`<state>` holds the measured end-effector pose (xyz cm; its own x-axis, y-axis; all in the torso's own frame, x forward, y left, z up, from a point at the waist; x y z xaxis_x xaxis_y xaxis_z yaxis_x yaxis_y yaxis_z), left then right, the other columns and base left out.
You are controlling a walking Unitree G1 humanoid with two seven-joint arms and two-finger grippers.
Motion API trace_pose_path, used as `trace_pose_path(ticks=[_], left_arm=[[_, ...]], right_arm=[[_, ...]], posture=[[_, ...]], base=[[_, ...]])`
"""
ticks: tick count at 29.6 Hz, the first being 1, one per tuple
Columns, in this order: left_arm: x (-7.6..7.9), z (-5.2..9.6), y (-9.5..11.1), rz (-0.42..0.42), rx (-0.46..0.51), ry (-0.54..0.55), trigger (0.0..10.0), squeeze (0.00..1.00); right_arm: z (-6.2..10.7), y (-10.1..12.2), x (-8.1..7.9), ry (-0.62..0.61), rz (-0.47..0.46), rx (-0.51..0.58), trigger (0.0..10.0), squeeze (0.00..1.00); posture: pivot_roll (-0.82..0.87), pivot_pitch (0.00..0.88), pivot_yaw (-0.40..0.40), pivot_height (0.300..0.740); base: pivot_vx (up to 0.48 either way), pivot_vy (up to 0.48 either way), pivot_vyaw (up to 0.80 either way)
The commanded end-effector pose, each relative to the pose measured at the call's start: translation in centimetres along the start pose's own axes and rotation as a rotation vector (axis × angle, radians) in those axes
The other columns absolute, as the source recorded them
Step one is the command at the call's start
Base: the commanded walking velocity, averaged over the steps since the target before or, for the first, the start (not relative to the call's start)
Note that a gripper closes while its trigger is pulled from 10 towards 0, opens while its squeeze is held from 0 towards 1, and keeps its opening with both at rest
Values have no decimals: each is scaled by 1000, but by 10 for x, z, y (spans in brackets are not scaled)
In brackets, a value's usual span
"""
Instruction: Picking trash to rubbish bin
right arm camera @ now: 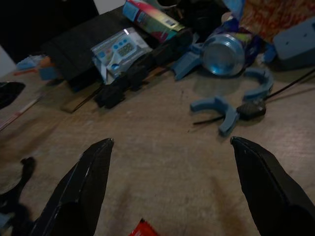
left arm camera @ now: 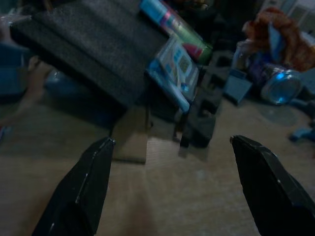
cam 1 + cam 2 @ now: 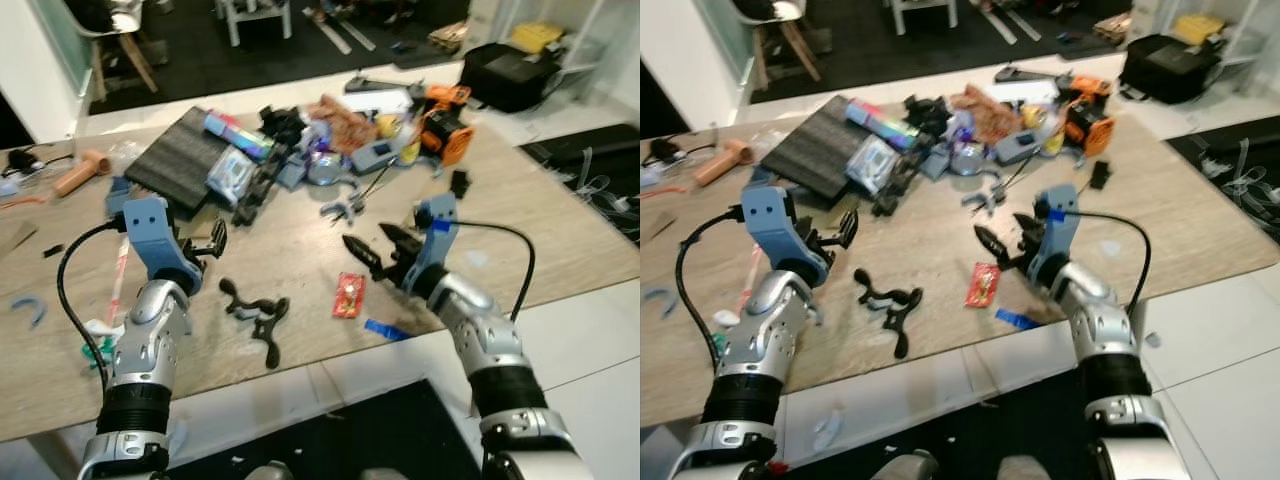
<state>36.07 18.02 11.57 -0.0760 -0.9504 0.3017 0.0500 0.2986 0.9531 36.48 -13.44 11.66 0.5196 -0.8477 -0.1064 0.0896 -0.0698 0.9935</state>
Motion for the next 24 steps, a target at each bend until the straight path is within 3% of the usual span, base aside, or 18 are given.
trace_pose_path(ticks=[1, 13, 24], left_arm=[[-7, 2, -3, -14, -11, 22, 10000, 0], [-8, 1, -5, -25, -24, 24, 10000, 0], [-5, 0, -6, -38, -31, 10, 10000, 0]], right_arm=[[-3, -3, -5, 15, -9, -12, 10000, 0], [-4, -4, -4, 8, -30, -16, 10000, 0], [-4, -6, 0, -8, -53, -23, 10000, 0]], posture=[[-153, 0, 30, 740], [-154, 0, 32, 740], [-154, 0, 33, 740]], base=[[0, 0, 731], [0, 0, 708], [0, 0, 0]])
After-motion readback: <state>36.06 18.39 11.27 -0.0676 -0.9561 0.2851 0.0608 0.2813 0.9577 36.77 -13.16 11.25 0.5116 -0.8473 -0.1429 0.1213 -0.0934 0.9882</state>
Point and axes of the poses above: a point about 5 cm out from each wrist's last joint towards the gripper, its own z axis pointing back from the gripper into the wrist, its own y axis along the axis of the wrist's last joint, x = y × z, the point moved 4 cm from there along -z, pointing out of the wrist towards the gripper, and after that the axes turned 5 degrees about z, right-handed, at the moved point
